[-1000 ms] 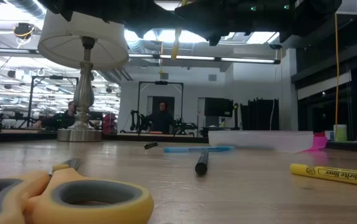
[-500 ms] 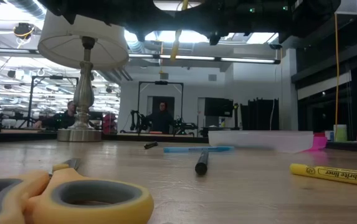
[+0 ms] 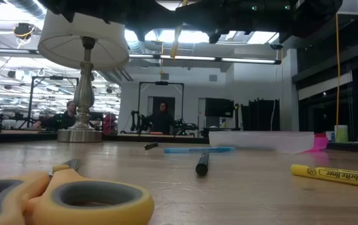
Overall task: Pick & place school supplies into a supply box
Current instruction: Put the yellow pen into the pink supply box
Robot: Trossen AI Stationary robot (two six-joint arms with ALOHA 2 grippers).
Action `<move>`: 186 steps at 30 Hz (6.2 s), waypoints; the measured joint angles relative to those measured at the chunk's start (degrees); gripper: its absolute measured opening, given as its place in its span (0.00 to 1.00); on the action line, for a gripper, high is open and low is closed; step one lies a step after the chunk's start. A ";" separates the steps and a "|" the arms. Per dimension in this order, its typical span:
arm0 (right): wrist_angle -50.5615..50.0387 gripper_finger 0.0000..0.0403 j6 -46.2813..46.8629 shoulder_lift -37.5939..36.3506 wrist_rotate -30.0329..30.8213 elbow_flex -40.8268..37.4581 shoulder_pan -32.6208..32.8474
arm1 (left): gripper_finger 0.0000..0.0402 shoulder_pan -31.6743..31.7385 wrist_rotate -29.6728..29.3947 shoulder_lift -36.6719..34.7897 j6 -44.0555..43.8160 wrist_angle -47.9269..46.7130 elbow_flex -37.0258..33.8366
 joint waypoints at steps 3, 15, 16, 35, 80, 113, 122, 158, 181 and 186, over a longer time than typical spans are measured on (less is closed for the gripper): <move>0.32 0.10 0.10 0.02 -0.37 0.00 0.07 | 0.14 -1.00 -0.65 0.10 -1.50 0.11 0.01; 0.40 0.10 -0.06 -0.54 -0.10 0.20 2.20 | 0.33 -6.44 -4.61 -4.66 -2.39 -4.81 -0.02; 0.25 0.10 -0.07 -0.80 -0.07 0.20 2.38 | 0.33 -7.09 -4.61 -5.71 -2.38 -5.92 -0.02; -10.68 0.10 1.68 -6.78 -2.33 0.11 3.00 | 0.17 -12.80 -8.64 -14.27 -5.22 -12.90 -5.13; -73.84 0.10 21.41 -13.31 24.09 15.34 -12.92 | 0.01 -5.70 -11.50 -20.04 2.62 -1.75 -19.19; -100.51 0.11 28.59 -2.78 10.29 25.17 -18.38 | 0.00 -5.70 -11.50 -20.04 4.70 -2.21 -19.19; -91.12 0.11 27.03 -2.78 6.11 15.35 -18.34 | 0.01 -5.70 -11.52 -20.04 4.71 -2.21 -19.19; -75.66 0.12 20.78 -2.78 6.59 3.76 -18.36 | 0.01 -5.70 -11.54 -20.04 4.72 -2.21 -19.17; -76.55 0.25 22.62 -2.91 2.21 4.43 -18.33 | 0.01 -5.70 -11.54 -20.04 4.72 -2.19 -19.17; -79.16 0.20 22.71 -2.91 2.08 7.81 -15.56 | 0.00 -5.70 -11.54 -20.04 4.72 -2.19 -19.17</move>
